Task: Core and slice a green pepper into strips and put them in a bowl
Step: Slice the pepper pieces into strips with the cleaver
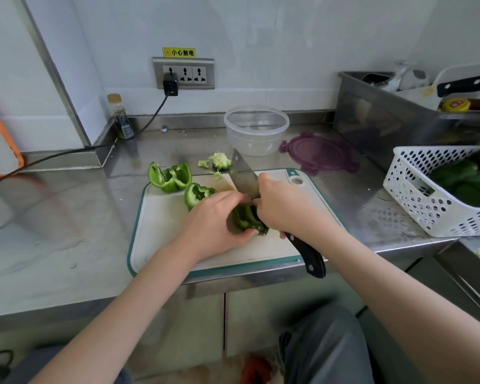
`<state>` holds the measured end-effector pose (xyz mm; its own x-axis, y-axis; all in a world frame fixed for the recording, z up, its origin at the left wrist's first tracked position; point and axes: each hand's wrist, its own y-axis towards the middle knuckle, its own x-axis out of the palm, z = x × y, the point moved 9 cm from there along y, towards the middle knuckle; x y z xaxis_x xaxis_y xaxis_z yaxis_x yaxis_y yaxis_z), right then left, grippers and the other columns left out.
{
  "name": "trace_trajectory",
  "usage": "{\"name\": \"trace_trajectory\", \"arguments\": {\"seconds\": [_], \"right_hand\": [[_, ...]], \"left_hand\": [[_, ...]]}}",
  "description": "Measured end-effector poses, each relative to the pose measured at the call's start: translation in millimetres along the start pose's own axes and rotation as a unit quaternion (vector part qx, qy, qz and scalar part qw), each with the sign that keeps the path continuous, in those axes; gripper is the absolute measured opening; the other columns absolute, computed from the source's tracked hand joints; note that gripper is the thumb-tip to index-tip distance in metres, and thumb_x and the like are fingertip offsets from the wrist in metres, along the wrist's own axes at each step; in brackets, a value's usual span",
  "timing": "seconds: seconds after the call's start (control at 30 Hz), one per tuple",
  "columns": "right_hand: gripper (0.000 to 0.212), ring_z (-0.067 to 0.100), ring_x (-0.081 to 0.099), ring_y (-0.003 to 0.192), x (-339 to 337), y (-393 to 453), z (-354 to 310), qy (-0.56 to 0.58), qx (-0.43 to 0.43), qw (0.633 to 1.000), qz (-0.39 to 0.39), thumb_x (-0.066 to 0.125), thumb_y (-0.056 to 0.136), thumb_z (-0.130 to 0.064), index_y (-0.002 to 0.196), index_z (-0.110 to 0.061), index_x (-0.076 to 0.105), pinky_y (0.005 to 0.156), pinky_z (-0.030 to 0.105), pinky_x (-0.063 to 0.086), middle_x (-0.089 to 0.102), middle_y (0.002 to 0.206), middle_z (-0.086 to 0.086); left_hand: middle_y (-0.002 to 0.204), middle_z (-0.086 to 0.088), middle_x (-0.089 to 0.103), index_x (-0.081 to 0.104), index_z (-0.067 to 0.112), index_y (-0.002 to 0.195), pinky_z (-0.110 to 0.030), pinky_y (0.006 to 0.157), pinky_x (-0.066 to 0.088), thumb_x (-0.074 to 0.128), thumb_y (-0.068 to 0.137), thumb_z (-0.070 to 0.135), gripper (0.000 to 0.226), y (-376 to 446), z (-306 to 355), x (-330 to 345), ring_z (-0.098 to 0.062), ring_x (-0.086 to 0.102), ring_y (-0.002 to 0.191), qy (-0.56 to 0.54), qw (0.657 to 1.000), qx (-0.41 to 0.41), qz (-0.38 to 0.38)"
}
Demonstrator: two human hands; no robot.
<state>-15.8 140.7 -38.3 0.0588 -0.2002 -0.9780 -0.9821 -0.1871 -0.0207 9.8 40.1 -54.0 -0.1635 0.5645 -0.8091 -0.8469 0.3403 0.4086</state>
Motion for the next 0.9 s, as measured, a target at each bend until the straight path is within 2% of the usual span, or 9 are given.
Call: {"name": "trace_trajectory", "arguments": {"seconds": [0.17,0.23,0.33,0.43,0.57,0.63,0.7,0.8,0.9], "right_hand": [[0.016,0.016,0.051,0.028,4,-1,33,0.124,0.044,0.99,-0.039,0.042,0.096,-0.021,0.1,-0.006,0.038,0.041,0.026,0.046,0.057,0.05,0.008],[0.011,0.018,0.053,0.029,-1,-8,40,0.184,0.049,0.981,-0.026,0.04,0.097,-0.018,0.098,-0.008,0.036,0.039,0.027,0.046,0.058,0.051,0.01],[0.012,0.022,0.05,0.034,-12,-22,41,0.266,0.053,0.963,-0.004,0.04,0.099,-0.019,0.108,-0.013,0.033,0.033,0.024,0.042,0.057,0.053,0.014],[0.016,0.017,0.044,0.028,-17,-27,40,0.249,0.047,0.967,0.002,0.041,0.098,-0.018,0.11,-0.008,0.043,0.031,0.019,0.036,0.053,0.047,0.012],[0.014,0.016,0.041,0.025,-15,-29,37,0.234,0.043,0.971,-0.007,0.043,0.098,-0.021,0.105,-0.009,0.042,0.031,0.017,0.036,0.052,0.043,0.011],[0.012,0.018,0.041,0.026,-14,-29,36,0.228,0.042,0.973,-0.012,0.043,0.098,-0.022,0.1,-0.01,0.042,0.032,0.017,0.036,0.051,0.04,0.01],[0.019,0.02,0.043,0.029,-13,-29,33,0.226,0.039,0.973,-0.017,0.045,0.097,-0.024,0.108,-0.009,0.043,0.032,0.018,0.038,0.051,0.04,0.009],[0.035,0.027,0.048,0.038,-11,-29,29,0.203,0.044,0.978,-0.029,0.046,0.096,-0.027,0.126,-0.01,0.04,0.033,0.019,0.039,0.054,0.042,0.01],[0.02,0.022,0.048,0.031,-7,-23,26,0.157,0.027,0.987,-0.03,0.042,0.097,-0.026,0.106,-0.008,0.042,0.03,0.017,0.035,0.055,0.044,0.011]], "left_hand": [[0.11,0.006,0.062,0.059,0.019,0.109,-0.021,0.09,0.038,0.064,0.07,0.05,0.05,2,-3,1,-0.013,0.054,0.106,0.015,1.0,0.0,-0.011],[0.113,0.008,0.058,0.055,0.022,0.11,-0.02,0.088,0.035,0.07,0.072,0.046,0.047,2,-5,2,-0.011,0.051,0.107,0.02,1.0,-0.002,-0.016],[0.11,0.009,0.057,0.053,0.023,0.106,-0.021,0.082,0.035,0.071,0.071,0.046,0.046,3,-6,2,-0.011,0.05,0.101,0.023,1.0,0.001,-0.006],[0.102,0.009,0.054,0.053,0.021,0.101,-0.021,0.075,0.034,0.074,0.067,0.042,0.046,5,-6,0,-0.011,0.05,0.091,0.01,1.0,0.008,0.008],[0.097,0.012,0.051,0.052,0.022,0.097,-0.016,0.07,0.037,0.075,0.065,0.042,0.044,4,-9,-2,-0.007,0.048,0.086,-0.007,1.0,0.014,0.015],[0.095,0.013,0.051,0.051,0.023,0.094,-0.022,0.072,0.041,0.071,0.063,0.048,0.045,5,-11,-2,-0.007,0.048,0.085,-0.013,1.0,0.01,0.019],[0.093,0.014,0.051,0.05,0.023,0.092,-0.029,0.073,0.044,0.063,0.06,0.056,0.048,5,-12,-3,-0.008,0.049,0.085,-0.016,1.0,0.007,0.023],[0.092,0.014,0.05,0.051,0.023,0.092,-0.031,0.074,0.045,0.057,0.058,0.062,0.052,5,-14,-3,-0.009,0.049,0.086,-0.018,1.0,0.006,0.024],[0.096,0.014,0.051,0.052,0.023,0.097,-0.033,0.079,0.046,0.063,0.06,0.059,0.052,5,-14,-2,-0.009,0.05,0.09,-0.02,1.0,-0.003,0.014]]}}
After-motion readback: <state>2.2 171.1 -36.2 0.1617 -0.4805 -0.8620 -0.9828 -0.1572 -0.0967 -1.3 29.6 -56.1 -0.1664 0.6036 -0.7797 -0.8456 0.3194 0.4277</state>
